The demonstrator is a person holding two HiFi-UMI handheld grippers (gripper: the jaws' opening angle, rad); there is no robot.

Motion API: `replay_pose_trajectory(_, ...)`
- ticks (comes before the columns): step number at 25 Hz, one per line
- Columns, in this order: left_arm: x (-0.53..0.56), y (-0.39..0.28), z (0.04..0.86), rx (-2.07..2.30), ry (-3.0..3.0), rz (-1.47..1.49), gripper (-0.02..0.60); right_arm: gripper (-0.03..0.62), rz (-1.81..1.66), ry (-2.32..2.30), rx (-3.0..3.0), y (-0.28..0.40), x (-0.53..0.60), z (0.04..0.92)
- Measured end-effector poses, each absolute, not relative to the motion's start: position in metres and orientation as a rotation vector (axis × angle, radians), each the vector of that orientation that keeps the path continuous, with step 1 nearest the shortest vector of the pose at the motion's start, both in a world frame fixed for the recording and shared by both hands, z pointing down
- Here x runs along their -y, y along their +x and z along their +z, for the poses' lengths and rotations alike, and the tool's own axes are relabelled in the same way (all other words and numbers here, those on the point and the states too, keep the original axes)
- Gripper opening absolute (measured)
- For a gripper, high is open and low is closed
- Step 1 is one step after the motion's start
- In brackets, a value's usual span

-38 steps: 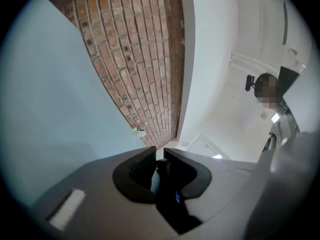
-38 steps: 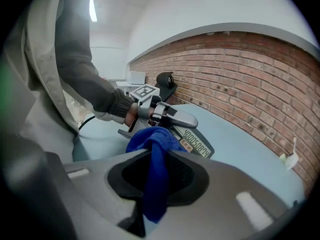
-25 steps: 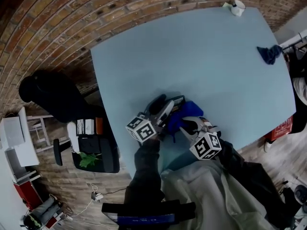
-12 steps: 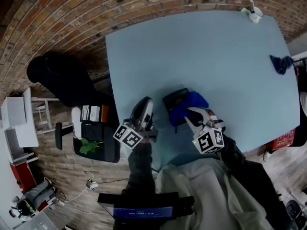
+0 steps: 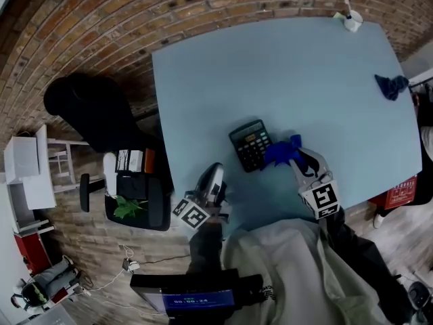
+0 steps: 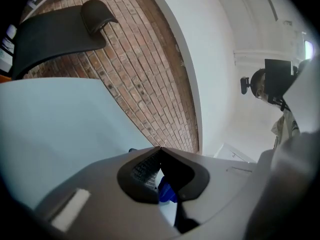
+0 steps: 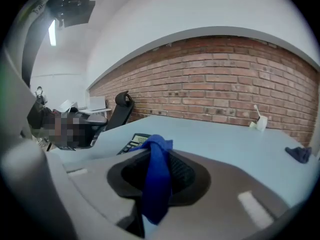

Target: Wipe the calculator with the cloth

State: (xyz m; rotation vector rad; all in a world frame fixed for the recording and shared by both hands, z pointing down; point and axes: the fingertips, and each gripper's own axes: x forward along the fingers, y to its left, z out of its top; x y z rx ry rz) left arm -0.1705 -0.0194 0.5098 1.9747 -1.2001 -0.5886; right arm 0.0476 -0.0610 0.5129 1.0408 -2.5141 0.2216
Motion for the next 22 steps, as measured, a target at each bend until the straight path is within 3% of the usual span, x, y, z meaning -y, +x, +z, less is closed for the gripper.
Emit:
replay_pose_trajectory(7, -0.012, -0.153, 0.506, 1.151, 1.938, -0.642, 0.003, 0.086, 0.111, 0.960, 2.437, 0.051, 0.026, 0.519)
replay_pose_trajectory(9, -0.013, -0.147, 0.504, 1.135, 1.948, -0.655, 0.003, 0.125, 0.019, 0.967, 2.514, 0.034, 0.030, 0.502)
replay_pose_trajectory(11, -0.013, -0.143, 0.499, 1.126, 1.965, -0.666, 0.003, 0.249, -0.005, 0.973, 2.605, 0.016, 0.039, 0.481)
replay_pose_trajectory(12, -0.014, -0.141, 0.497, 1.121, 1.970, -0.672, 0.003, 0.276, 0.020, 0.973, 2.639, 0.009, 0.043, 0.473)
replay_pose_trajectory(15, -0.020, -0.135, 0.490, 1.115, 1.968, -0.691, 0.003, 0.276, 0.074, 1.018, 2.703, 0.005, 0.048, 0.453)
replay_pose_trajectory(17, -0.026, -0.133, 0.487, 1.119, 1.955, -0.715, 0.003, 0.241, 0.072, 1.012, 2.735, 0.012, 0.037, 0.447)
replay_pose_trajectory(20, -0.032, -0.133, 0.487, 1.123, 1.938, -0.740, 0.003, 0.086, 0.155, 1.021, 2.641, 0.034, 0.023, 0.470)
replay_pose_trajectory(22, -0.031, -0.131, 0.487, 1.116, 1.938, -0.743, 0.003, 0.074, 0.335, 1.043, 2.454, 0.056, 0.020, 0.511)
